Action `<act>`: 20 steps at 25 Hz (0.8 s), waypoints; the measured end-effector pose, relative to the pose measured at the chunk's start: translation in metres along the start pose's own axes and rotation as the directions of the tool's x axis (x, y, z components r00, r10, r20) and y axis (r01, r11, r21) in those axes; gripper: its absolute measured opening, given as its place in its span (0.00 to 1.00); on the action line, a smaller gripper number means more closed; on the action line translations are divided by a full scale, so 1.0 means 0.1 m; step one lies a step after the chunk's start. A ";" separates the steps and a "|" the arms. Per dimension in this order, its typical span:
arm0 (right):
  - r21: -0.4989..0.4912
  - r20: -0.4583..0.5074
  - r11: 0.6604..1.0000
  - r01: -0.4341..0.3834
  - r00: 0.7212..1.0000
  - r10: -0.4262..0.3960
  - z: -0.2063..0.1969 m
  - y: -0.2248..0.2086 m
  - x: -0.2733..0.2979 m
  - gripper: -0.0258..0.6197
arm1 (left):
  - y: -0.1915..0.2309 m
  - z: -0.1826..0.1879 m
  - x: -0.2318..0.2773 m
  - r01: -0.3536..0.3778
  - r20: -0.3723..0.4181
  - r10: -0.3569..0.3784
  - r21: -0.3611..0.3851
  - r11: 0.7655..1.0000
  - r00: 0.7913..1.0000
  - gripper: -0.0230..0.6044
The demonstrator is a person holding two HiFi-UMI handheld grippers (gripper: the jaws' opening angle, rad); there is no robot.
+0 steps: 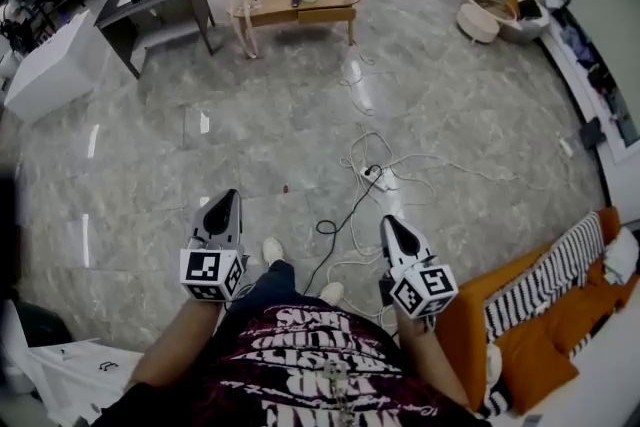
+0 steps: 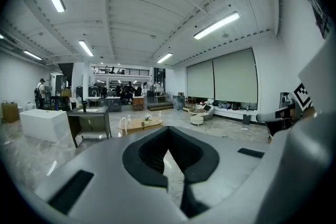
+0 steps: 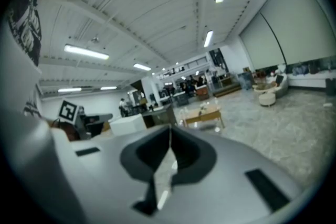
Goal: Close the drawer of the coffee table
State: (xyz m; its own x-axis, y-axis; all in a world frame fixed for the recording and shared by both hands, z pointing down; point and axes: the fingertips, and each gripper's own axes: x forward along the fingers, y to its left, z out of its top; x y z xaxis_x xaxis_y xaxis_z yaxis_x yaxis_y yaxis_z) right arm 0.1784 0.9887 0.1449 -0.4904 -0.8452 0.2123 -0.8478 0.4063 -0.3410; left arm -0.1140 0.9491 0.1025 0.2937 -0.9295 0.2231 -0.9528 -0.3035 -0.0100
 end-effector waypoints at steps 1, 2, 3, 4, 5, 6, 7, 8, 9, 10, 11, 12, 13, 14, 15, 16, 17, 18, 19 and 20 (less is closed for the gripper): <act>-0.002 -0.015 1.000 -0.011 1.000 0.011 -0.02 0.04 0.11 0.09 | 0.07 -0.01 0.03 -0.005 0.000 0.005 -0.003 1.000 1.000 0.07; -0.006 -0.029 1.000 -0.024 0.999 0.024 -0.05 0.08 0.22 0.09 | 0.17 -0.03 0.05 -0.014 -0.003 0.014 -0.011 1.000 1.000 0.07; -0.013 -0.042 0.999 -0.038 0.998 0.037 -0.06 0.14 0.34 0.09 | 0.28 -0.07 0.06 -0.026 -0.008 0.026 -0.023 0.999 1.000 0.07; -0.020 -0.054 0.998 -0.052 0.997 0.051 -0.07 0.20 0.48 0.09 | 0.41 -0.11 0.07 -0.039 -0.015 0.038 -0.040 0.998 0.999 0.07; -0.027 -0.064 0.998 -0.065 0.996 0.063 -0.06 0.27 0.62 0.09 | 0.56 -0.15 0.09 -0.052 -0.022 0.051 -0.060 0.997 0.998 0.07; -0.035 -0.073 0.996 -0.077 0.995 0.074 -0.04 0.35 0.77 0.09 | 0.71 -0.19 0.11 -0.064 -0.026 0.062 -0.081 0.995 0.998 0.07; -0.045 -0.080 0.995 -0.088 0.993 0.084 -0.01 0.43 0.92 0.09 | 0.86 -0.21 0.14 -0.074 -0.027 0.072 -0.101 0.992 0.997 0.07; -0.055 -0.085 0.994 -0.099 0.992 0.095 0.03 0.52 1.07 0.09 | 1.02 -0.23 0.18 -0.083 -0.023 0.081 -0.118 0.989 0.996 0.07; -0.067 -0.090 0.992 -0.110 0.991 0.104 0.07 0.60 1.22 0.09 | 1.16 -0.23 0.22 -0.091 -0.014 0.090 -0.130 0.987 0.996 0.07; -0.080 -0.096 0.990 -0.117 0.989 0.109 0.10 0.67 1.36 0.09 | 1.30 -0.21 0.26 -0.098 -0.001 0.099 -0.140 0.985 0.995 0.07; -0.093 -0.104 0.989 -0.119 0.989 0.109 0.13 0.73 1.50 0.09 | 1.44 -0.19 0.32 -0.101 0.015 0.105 -0.149 0.984 0.994 0.07; -0.108 -0.113 0.988 -0.115 0.988 0.103 0.15 0.77 1.62 0.09 | 1.56 -0.17 0.38 -0.098 0.033 0.105 -0.159 0.982 0.994 0.07; -0.122 -0.119 0.987 -0.108 0.989 0.093 0.18 0.81 1.74 0.09 | 1.66 -0.15 0.44 -0.089 0.047 0.098 -0.169 0.982 0.994 0.07; -0.137 -0.122 0.986 -0.099 0.989 0.082 0.22 0.86 1.85 0.09 | 1.75 -0.14 0.52 -0.072 0.057 0.083 -0.178 0.981 0.995 0.07; -0.151 -0.121 0.984 -0.091 0.990 0.073 0.27 0.90 1.95 0.09 | 1.83 -0.13 0.59 -0.049 0.062 0.061 -0.185 0.982 0.996 0.07; -0.163 -0.116 0.983 -0.084 0.991 0.066 0.32 0.96 2.04 0.09 | 1.88 -0.13 0.66 -0.021 0.065 0.034 -0.189 0.982 0.997 0.07; -0.172 -0.109 0.982 -0.080 0.992 0.062 0.37 1.01 2.12 0.09 | 1.93 -0.13 0.72 0.009 0.071 0.005 -0.191 0.982 0.997 0.07; -0.179 -0.104 0.981 -0.077 0.993 0.059 0.41 1.05 2.19 0.09 | 1.98 -0.12 0.78 0.035 0.079 -0.020 -0.190 0.981 0.997 0.07; -0.185 -0.103 0.980 -0.076 0.993 0.058 0.44 1.09 2.26 0.09 | 2.03 -0.11 0.83 0.052 0.086 -0.037 -0.189 0.981 0.996 0.07; -0.192 -0.108 0.978 -0.077 0.993 0.057 0.45 1.13 2.32 0.09 | 2.10 -0.11 0.87 0.059 0.089 -0.043 -0.190 0.980 0.995 0.07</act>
State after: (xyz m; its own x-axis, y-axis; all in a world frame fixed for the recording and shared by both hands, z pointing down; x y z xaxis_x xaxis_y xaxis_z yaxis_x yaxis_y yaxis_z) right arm -0.0219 0.8226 0.1147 -0.5564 -0.7786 0.2900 -0.8307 0.5289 -0.1739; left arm -0.2892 0.8068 0.1302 0.3402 -0.9306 0.1355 -0.9309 -0.3129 0.1882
